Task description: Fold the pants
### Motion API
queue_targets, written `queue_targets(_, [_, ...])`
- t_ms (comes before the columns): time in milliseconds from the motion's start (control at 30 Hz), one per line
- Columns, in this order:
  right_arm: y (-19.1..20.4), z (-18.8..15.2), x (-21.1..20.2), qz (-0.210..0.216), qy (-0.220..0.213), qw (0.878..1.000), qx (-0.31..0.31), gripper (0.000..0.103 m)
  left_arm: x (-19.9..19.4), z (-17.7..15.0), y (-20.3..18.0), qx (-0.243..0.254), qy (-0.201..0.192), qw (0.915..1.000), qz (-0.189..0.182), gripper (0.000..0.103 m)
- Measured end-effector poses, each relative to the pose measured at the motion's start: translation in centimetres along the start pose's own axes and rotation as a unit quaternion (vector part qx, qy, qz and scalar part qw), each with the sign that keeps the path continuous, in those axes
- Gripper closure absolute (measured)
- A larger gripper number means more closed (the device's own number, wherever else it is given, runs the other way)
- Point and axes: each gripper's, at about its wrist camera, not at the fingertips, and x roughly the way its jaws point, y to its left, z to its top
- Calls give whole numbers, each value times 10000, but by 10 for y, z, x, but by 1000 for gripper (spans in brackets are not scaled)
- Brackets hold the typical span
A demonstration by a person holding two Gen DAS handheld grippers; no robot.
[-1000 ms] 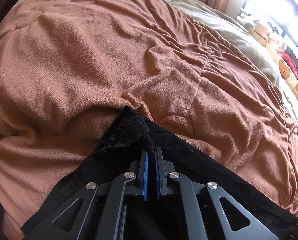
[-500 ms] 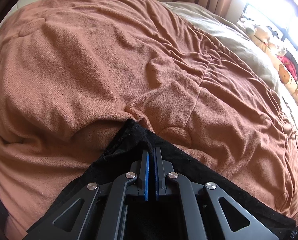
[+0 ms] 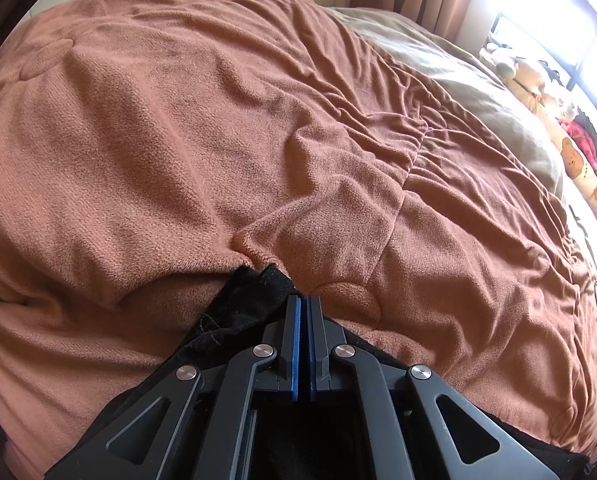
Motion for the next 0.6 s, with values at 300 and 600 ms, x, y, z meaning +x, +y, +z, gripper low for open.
queue_targets(300, [8, -1, 26, -273, 276, 9991, 198, 100, 24, 2, -8, 31, 217, 9996, 171, 95])
queue_targets(600, [-4, -9, -13, -348, -158, 9946, 961, 45, -20, 4, -1, 46, 68, 9998, -191, 42])
